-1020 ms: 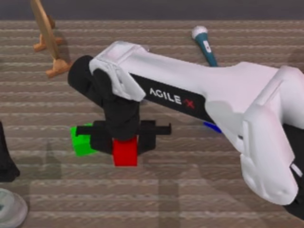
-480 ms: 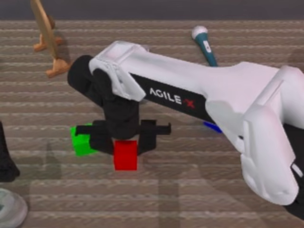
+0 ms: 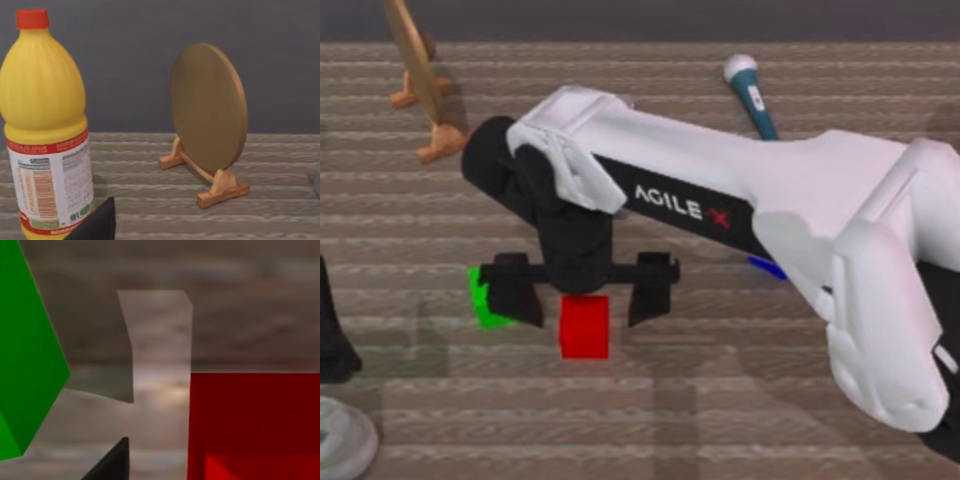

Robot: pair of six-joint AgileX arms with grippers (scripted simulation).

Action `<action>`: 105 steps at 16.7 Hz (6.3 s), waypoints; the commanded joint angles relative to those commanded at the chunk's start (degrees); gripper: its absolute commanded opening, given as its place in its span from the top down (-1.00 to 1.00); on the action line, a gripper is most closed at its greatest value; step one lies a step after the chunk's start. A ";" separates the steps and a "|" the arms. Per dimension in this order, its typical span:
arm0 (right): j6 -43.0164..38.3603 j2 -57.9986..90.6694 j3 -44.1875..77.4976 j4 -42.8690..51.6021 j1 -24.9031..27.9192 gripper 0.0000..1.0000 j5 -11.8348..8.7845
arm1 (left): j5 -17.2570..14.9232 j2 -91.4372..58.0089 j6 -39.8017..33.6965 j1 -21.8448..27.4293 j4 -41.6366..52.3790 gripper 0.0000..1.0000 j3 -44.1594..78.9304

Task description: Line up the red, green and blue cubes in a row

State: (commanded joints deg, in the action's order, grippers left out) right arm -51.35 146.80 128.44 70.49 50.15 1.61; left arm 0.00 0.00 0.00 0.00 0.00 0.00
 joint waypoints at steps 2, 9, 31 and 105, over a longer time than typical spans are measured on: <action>0.00 0.00 0.00 0.00 0.00 -1.00 0.00 | 0.00 0.00 0.00 0.00 0.00 -1.00 0.00; -0.21 0.68 4.39 4.23 0.03 -1.00 0.06 | 0.00 0.00 0.00 0.00 0.00 -1.00 0.00; 13.27 -30.01 -9.09 0.67 -10.99 -1.00 6.26 | -0.02 -23.74 12.79 4.70 14.17 -1.00 19.85; 51.35 -146.80 -128.44 -70.49 -49.58 -1.00 -1.61 | -0.30 -113.84 54.60 19.19 58.25 1.00 81.84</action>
State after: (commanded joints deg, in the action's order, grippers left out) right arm 0.00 0.00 0.00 0.00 0.57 0.00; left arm -0.30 -113.84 54.60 19.19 58.25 81.84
